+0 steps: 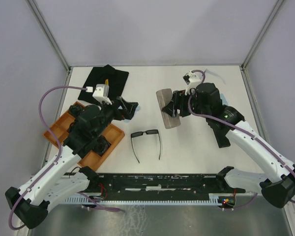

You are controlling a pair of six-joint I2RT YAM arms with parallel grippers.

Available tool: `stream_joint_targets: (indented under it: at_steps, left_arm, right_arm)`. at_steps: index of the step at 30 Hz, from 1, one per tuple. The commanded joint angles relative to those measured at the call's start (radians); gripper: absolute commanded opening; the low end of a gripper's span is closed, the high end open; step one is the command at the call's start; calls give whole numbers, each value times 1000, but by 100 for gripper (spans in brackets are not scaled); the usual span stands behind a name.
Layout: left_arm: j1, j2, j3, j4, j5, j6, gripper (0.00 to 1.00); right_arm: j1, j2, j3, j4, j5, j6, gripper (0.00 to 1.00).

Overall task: Organize the sunglasses
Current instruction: Pick up the sunglasses case from the center of the board, then open the sunglasses case.

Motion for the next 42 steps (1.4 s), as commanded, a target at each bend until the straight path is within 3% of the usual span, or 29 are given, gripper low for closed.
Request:
stream_joint_targets:
  at_steps: [1, 7, 14, 19, 24, 28, 33, 42]
  left_arm:
    - [3, -68, -23, 193, 129, 23, 99]
    - [3, -129, -54, 367, 287, 8, 99]
    - [3, -168, -50, 477, 447, -21, 99]
    - [3, -164, -41, 485, 522, -6, 99]
    - [2, -141, -6, 430, 577, 68, 99]
    - [3, -110, -40, 573, 658, 60, 99]
    - [3, -60, -73, 790, 758, 11, 99]
    - [2, 34, -33, 974, 909, -67, 99]
  right_arm:
    - [-6, -7, 50, 172, -237, -45, 0]
    - [-7, -35, 14, 392, -419, -86, 0]
    - [-6, -79, -50, 664, -515, -23, 0]
    - [-6, -125, -78, 649, -428, -13, 3]
    - [-10, -115, -61, 662, -514, -11, 1]
    - [-9, -113, -50, 681, -653, -39, 0]
    - [-10, -169, -142, 871, -720, -50, 0]
    - [-8, -142, -137, 1062, -815, -1, 0]
